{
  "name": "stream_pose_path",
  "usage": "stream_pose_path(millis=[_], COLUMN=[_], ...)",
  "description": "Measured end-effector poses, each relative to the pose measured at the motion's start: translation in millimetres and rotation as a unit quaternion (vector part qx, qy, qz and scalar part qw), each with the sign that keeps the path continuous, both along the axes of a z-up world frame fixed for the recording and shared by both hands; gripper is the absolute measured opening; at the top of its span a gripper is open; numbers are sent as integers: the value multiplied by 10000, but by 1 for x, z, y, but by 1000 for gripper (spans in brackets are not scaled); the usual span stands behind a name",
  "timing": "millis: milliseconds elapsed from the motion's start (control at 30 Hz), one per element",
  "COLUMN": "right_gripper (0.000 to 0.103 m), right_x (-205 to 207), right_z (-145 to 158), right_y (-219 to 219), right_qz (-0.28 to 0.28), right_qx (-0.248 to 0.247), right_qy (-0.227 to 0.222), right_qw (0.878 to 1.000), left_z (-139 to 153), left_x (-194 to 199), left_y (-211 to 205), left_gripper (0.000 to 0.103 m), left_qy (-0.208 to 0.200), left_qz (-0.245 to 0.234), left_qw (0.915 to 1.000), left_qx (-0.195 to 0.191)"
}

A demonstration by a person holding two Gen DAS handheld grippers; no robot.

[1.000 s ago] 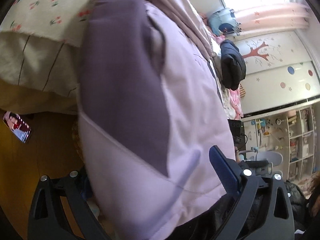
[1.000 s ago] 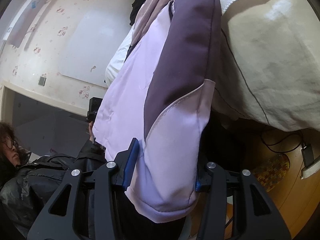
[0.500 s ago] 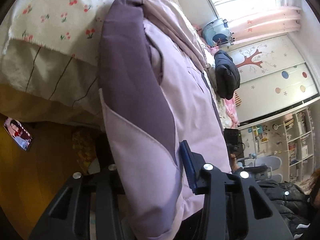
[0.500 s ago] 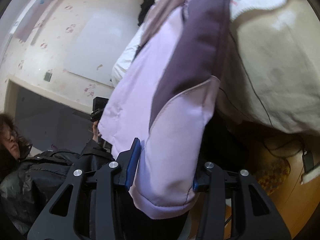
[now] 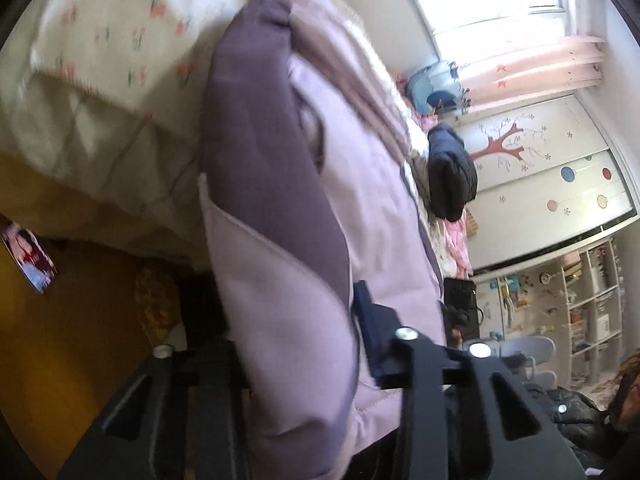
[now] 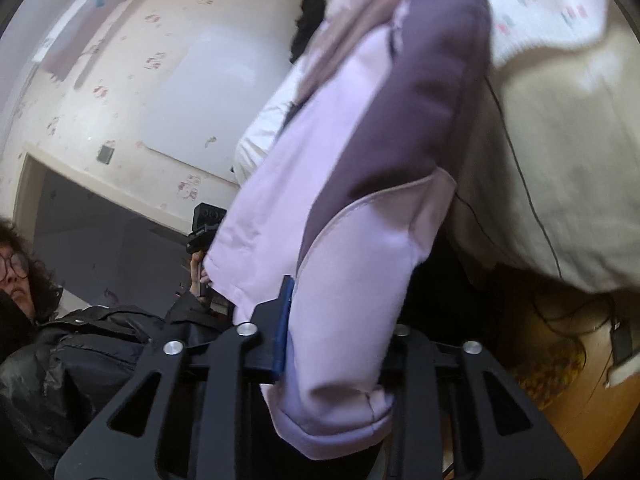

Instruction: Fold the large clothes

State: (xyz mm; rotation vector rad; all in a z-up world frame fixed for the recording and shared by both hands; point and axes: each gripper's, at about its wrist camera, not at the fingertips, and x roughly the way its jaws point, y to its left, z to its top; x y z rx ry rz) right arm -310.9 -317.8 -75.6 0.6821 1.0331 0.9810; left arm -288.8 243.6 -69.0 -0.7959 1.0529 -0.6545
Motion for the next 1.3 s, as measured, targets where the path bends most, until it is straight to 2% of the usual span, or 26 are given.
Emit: stream_pose_path(millis=[67,200,400,467,533,600,700,733,833,900,933,967,1000,1167,1300], right_gripper=[23,22,22,22,22,23,37,44,47,47,42,27,23,19,19], right_x=[-2,-2,-13,-21,-25,-27,-26,-27,-25,-24,-23,-22,-22,-26,-28], right_z=[13,43,87,96,87,66,17,3,-19,-17,-14,-11,-5,24,36], right_y=[-2,-3,3,1,-1,-3,3,5,4,5,5,6,5,13,17], right_qz=[-43,-137,-56,15,71,156,305,333,259,188,170,137,60,19,13], right_qx=[118,454,671,700,526,395,-71,-41,263,471,471,444,348,58,138], right_qy=[-215,-614,-1111,-1221,-1096,-742,25,235,440,292,216,107,-53,-483,-621], right_qw=[9997,9970,9915,9900,9926,9963,9995,9992,9983,9983,9985,9989,9994,9988,9980], left_z=[18,55,103,114,105,80,37,24,-9,-17,-18,-17,-14,10,24], left_x=[-3,-5,-12,-19,-18,-16,-19,-21,-21,-19,-18,-17,-18,-22,-25], left_y=[4,3,-21,-27,-22,-15,-3,1,7,7,6,5,4,9,15], left_gripper=[23,20,19,19,19,19,20,23,33,34,34,34,34,25,22], left_qy=[-212,-582,-1147,-1326,-1163,-838,-278,-136,241,337,343,314,277,-93,-293], left_qz=[166,406,284,132,84,-21,-248,-320,-279,-230,-226,-203,-179,73,208], left_qw=[9996,9975,9929,9911,9931,9964,9992,9994,9991,9986,9986,9988,9990,9999,9993], left_qx=[-21,-22,-119,6,78,97,113,44,-220,-335,-336,-324,-317,-24,-66])
